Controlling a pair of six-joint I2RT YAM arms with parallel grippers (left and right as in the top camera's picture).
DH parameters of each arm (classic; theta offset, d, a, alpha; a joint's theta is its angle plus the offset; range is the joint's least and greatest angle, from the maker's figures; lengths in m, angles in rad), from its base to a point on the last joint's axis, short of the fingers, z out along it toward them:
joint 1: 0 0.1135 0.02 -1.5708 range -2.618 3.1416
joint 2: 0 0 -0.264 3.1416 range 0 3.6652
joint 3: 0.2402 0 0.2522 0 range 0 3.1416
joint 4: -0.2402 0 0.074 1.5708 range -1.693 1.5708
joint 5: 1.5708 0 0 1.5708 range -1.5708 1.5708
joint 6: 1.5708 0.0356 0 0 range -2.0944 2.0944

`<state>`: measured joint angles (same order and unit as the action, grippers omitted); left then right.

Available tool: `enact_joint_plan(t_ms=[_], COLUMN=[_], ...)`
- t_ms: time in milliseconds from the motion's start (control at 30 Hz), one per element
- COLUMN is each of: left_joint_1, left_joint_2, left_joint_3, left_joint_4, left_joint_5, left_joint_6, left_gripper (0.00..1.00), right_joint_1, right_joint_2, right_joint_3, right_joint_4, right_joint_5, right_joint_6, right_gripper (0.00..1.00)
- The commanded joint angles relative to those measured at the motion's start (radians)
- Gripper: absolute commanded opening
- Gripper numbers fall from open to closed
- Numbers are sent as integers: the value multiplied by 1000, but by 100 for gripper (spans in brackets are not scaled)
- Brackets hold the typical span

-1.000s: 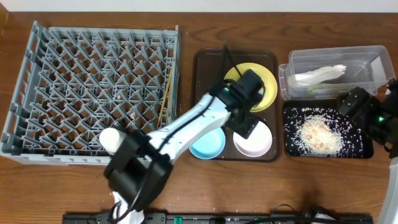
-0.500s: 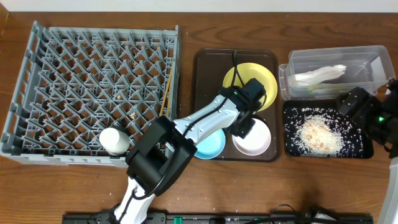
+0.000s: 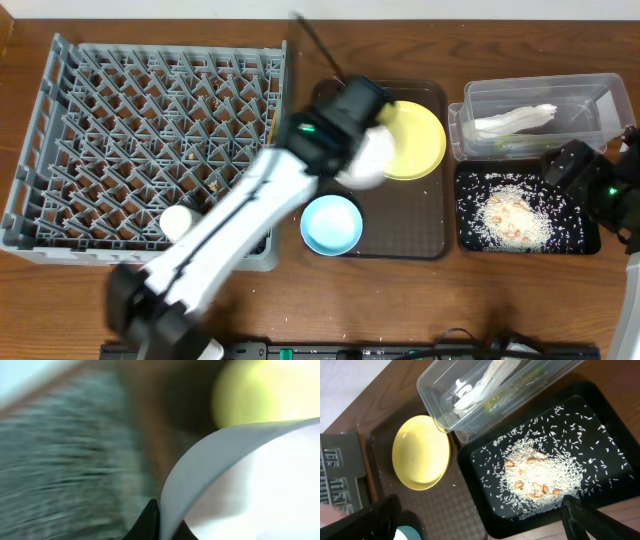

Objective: Sort waste into correct bins and load items into the dishwasher
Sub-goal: 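Carry the pink-white bowl left and set it in the dish rack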

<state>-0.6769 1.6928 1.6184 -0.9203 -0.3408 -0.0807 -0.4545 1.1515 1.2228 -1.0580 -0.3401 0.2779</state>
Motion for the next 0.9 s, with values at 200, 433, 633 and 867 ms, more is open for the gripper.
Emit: enact_joint_plan(t_ms=[200,433,633,867], left_joint_1=[306,393,395,388], left_joint_2=[39,154,273,380], left_joint_3=[-3,-8,-8,-8], left_joint_4=[13,278,528,567], left_joint_5=[-597,-601,-682,-784], left_joint_6=[6,141,314,320], left_gripper=[8,8,8,8], right_joint_1=[-8,-8,-8,-8], right_joint_2=[1,1,1,1], right_joint_3=[6,6,6,6], right_joint_4=[-2,-2,-2,-2], right_joint_5=[3,3,3,3], right_joint_6=[6,6,6,6], right_gripper=[99,99,99,99])
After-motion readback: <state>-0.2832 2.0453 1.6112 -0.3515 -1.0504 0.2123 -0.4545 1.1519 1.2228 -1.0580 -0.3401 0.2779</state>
